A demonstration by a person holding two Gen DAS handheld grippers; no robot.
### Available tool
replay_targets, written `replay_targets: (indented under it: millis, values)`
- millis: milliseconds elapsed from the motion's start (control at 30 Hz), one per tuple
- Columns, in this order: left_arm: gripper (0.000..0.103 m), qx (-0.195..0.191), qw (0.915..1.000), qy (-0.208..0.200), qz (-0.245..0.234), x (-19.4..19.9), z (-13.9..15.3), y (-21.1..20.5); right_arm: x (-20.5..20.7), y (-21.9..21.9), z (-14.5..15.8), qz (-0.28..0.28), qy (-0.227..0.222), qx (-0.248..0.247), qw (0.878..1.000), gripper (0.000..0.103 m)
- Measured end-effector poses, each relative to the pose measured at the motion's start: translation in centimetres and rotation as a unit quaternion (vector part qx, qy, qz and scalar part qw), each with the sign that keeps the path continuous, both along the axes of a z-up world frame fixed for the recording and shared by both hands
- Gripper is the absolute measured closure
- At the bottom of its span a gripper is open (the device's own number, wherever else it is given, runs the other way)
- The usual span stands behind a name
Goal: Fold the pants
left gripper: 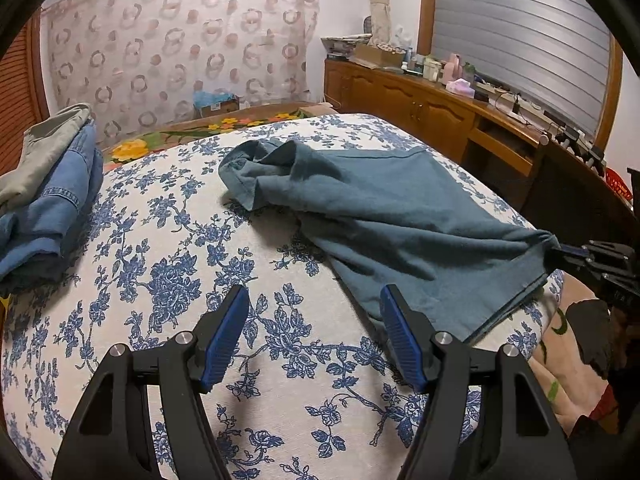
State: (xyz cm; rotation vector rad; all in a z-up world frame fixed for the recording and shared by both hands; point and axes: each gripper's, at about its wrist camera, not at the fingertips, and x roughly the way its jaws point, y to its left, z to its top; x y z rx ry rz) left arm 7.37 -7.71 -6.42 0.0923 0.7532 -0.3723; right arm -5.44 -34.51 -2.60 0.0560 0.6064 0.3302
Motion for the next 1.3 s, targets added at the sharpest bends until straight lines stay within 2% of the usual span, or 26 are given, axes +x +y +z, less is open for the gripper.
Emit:
replay_targets:
  millis: [433, 500, 833, 1000, 1300]
  values:
    - [0.034, -0.003, 0.9999, -0.003, 0.01, -0.1, 0.2, 0.3, 0.7, -0.5, -1.0, -0.008, 0.024, 0.001, 1.0, 0.097]
    - [0.034, -0.005, 0.9999, -0.006, 0.013, -0.1, 0.3, 0.4, 0.6, -0.5, -0.9, -0.014, 0.017, -0.002, 1.0, 0.09]
    - [0.034, -0.007, 0.999, -0.026, 0.036, 0.1, 0.8, 1.4, 0.4, -1.2, 0.3, -0.03, -0.015, -0.003, 0.999, 0.081]
    - [0.034, -0.004, 0.9985, -0.032, 0.044, 0.7, 1.4, 2.2, 1.6, -0.1, 1.4, -0.02, -0.029, 0.003, 0.999, 0.067]
    - [0.034, -0.008, 0.9978, -0.045, 0.048, 1.4, 2.8, 3.2, 4.9, 4.2, 2.2, 0.03, -0.046, -0.012, 0.998, 0.067]
